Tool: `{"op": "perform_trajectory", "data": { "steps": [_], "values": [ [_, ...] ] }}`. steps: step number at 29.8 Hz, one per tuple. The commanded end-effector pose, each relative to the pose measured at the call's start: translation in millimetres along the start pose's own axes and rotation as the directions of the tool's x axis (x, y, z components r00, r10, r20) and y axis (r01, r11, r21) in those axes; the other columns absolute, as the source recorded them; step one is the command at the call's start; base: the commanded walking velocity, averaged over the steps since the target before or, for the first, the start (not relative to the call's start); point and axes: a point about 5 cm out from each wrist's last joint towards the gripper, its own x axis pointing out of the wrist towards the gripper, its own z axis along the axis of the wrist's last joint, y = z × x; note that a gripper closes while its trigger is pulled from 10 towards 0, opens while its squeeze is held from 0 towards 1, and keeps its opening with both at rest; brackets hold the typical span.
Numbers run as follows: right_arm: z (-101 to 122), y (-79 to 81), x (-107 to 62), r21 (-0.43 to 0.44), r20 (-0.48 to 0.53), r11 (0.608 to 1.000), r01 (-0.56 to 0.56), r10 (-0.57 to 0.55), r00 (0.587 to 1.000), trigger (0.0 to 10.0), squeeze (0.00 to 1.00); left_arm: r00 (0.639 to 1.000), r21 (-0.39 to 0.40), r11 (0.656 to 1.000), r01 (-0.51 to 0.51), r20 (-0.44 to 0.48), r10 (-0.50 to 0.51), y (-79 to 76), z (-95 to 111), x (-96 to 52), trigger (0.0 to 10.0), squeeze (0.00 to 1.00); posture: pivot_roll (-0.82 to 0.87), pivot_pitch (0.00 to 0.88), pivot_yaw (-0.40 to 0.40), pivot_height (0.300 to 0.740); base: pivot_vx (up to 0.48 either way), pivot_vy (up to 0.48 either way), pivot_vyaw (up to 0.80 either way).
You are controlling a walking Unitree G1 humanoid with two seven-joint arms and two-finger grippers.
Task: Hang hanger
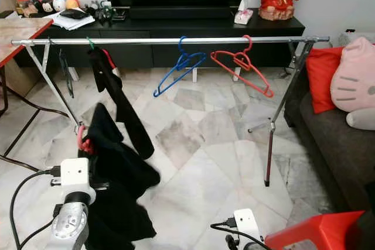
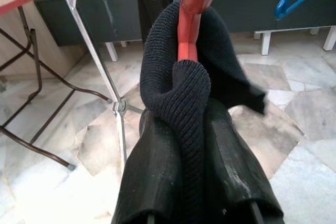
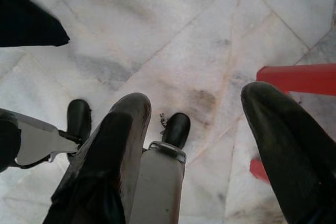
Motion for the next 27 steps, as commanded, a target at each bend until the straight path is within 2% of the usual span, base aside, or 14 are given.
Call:
{"op": "perform_trajectory", "data": {
  "steps": [1,16,20,27],
  "values": [
    [-0.6,-0.2,0.0,0.001,-0.006,1.000,0.004,-0.004,1.000,10.0,0.00,1.000,0.001,1.000,-0.003,0.016,0.003,-0.1,5.1,3.1,10.0,0.00,0.01,0.000,0.025,0.740,0.000,0.315,0.00],
    [-1.0,1.5,0.1,-0.008,-0.009,1.000,-0.007,0.006,1.000,10.0,0.00,1.000,0.007,1.000,-0.011,0.018,0.011,5.2,5.4,2.2,10.0,0.00,0.02,0.000,0.023,0.740,0.000,0.306,0.00],
    [5.8,4.5,1.2,-0.014,0.009,1.000,-0.017,0.017,1.000,10.0,0.00,0.999,0.008,1.000,-0.011,0.038,0.011,6.7,11.7,8.5,10.0,0.00,0.03,0.000,0.016,0.740,0.000,0.295,0.00],
    [6.5,2.2,1.0,0.003,0.020,1.000,0.006,-0.006,1.000,10.0,0.00,0.999,0.008,1.000,-0.021,0.043,0.021,8.7,12.9,4.5,10.0,0.00,0.05,0.000,0.006,0.740,0.000,0.288,0.00]
  ]
}}
